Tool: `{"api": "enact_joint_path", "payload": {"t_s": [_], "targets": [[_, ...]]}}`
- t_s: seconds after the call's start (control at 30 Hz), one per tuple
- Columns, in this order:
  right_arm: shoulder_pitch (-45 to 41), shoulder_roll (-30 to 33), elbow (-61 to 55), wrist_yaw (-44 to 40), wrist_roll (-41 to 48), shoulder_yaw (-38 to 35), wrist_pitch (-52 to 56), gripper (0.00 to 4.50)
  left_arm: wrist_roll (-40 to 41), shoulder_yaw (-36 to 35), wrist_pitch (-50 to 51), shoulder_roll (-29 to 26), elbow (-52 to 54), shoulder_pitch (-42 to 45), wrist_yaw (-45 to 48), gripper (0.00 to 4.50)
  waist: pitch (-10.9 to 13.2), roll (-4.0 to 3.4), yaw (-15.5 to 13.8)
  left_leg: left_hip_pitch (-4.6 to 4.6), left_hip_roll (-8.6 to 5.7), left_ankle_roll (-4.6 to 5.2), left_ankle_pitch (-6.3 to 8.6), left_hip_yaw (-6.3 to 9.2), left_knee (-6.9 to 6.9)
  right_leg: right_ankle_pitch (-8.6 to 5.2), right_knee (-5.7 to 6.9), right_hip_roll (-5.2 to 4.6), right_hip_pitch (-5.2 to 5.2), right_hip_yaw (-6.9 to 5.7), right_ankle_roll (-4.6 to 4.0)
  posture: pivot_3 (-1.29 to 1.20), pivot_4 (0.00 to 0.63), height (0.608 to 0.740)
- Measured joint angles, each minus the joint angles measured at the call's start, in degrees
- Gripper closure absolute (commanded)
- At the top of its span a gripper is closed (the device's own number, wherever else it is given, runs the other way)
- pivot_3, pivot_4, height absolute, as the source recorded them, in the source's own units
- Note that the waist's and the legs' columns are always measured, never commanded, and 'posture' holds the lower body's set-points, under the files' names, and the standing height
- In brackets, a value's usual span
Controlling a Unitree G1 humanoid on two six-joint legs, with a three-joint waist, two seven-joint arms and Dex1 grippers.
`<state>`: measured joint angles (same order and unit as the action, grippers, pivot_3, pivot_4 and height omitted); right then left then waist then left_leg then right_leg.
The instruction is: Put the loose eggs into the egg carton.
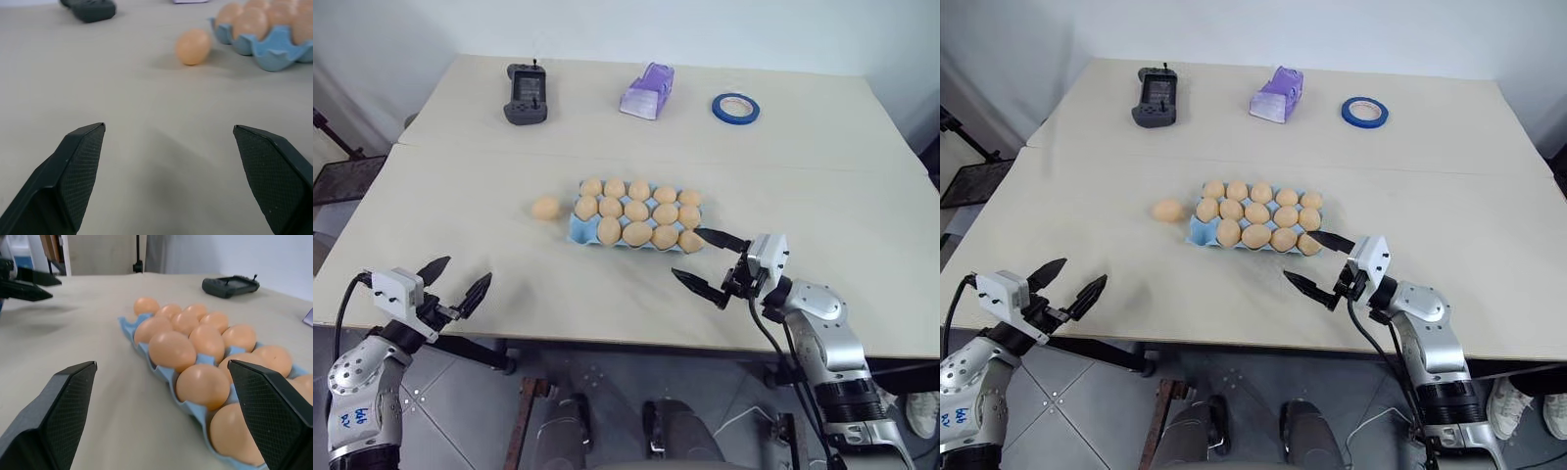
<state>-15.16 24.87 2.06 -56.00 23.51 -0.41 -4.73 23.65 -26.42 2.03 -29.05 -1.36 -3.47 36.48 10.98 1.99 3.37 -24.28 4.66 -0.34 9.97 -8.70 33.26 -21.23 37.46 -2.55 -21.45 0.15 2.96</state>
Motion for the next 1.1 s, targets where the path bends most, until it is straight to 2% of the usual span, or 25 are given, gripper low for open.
{"api": "enact_joint_path", "payload": {"t_s": [0.13,0.27,0.4,0.57,0.8,0.9,1.07,1.1], "targets": [[-0.32,0.04,0.64,-1.03,-0.13,0.06,-0.46,0.00,-0.32,2.50,1.61,1.07,-0.31,4.90,-2.25,0.03,0.00,0.00,-0.19,0.00,0.00,0.00,-0.01,0.00,0.05,0.01,0.01,0.04,0.03,-0.02,0.02,0.00,0.150,0.740],[-0.41,0.02,0.96,-0.97,-0.96,0.01,-1.00,0.00,-2.36,6.12,2.19,1.33,-5.61,14.29,-4.15,0.03,0.00,0.00,-0.20,0.01,-0.01,0.03,-0.03,-0.04,0.25,0.09,0.08,0.05,0.10,0.03,0.16,0.00,0.150,0.740],[0.09,-0.14,1.62,-0.59,-1.66,-0.04,-1.91,0.00,-5.06,9.77,0.92,2.04,-15.93,25.30,-4.09,0.03,0.00,0.01,-0.22,0.01,-0.02,0.06,-0.05,-0.06,0.32,0.11,0.16,0.08,0.09,0.02,0.20,0.00,0.150,0.740],[1.21,-0.52,1.53,0.24,-2.10,0.01,-2.86,0.00,-9.52,14.85,-1.63,3.90,-35.56,42.03,-3.25,0.03,0.00,0.03,-0.43,-0.05,-0.01,0.09,-0.07,-0.09,0.41,0.11,0.20,0.16,0.01,0.04,0.21,0.00,0.150,0.740],[3.13,-0.58,0.08,1.57,-2.10,0.00,-2.84,0.00,-13.28,17.33,-5.96,6.10,-50.12,50.52,-4.68,0.03,0.02,0.05,-0.12,-0.04,0.11,0.00,-0.24,-0.29,0.53,0.05,0.26,0.34,-0.07,0.23,0.33,0.00,0.150,0.740],[3.37,-0.58,-0.52,2.16,-2.11,0.00,-2.84,0.00,-14.29,17.45,-7.14,6.13,-53.22,50.92,-5.49,0.65,0.02,0.06,-0.15,-0.04,0.11,-0.02,-0.22,-0.29,0.58,0.05,0.30,0.32,-0.07,0.23,0.33,0.00,0.150,0.740],[3.74,-0.57,-0.65,2.68,-2.12,0.00,-2.88,0.00,-14.91,17.40,-8.21,6.04,-53.88,50.91,-5.76,2.27,0.06,0.13,-0.33,-0.05,0.04,-0.18,-0.09,-0.28,0.63,0.06,0.36,0.22,-0.04,0.21,0.33,0.00,0.150,0.740],[3.75,-0.57,-0.65,2.69,-2.12,0.00,-2.92,0.00,-14.91,17.40,-8.21,5.99,-53.88,50.89,-5.73,2.48,0.06,0.13,-0.34,-0.05,0.04,-0.17,-0.08,-0.28,0.64,0.06,0.36,0.22,-0.04,0.21,0.33,0.00,0.150,0.740]]}}
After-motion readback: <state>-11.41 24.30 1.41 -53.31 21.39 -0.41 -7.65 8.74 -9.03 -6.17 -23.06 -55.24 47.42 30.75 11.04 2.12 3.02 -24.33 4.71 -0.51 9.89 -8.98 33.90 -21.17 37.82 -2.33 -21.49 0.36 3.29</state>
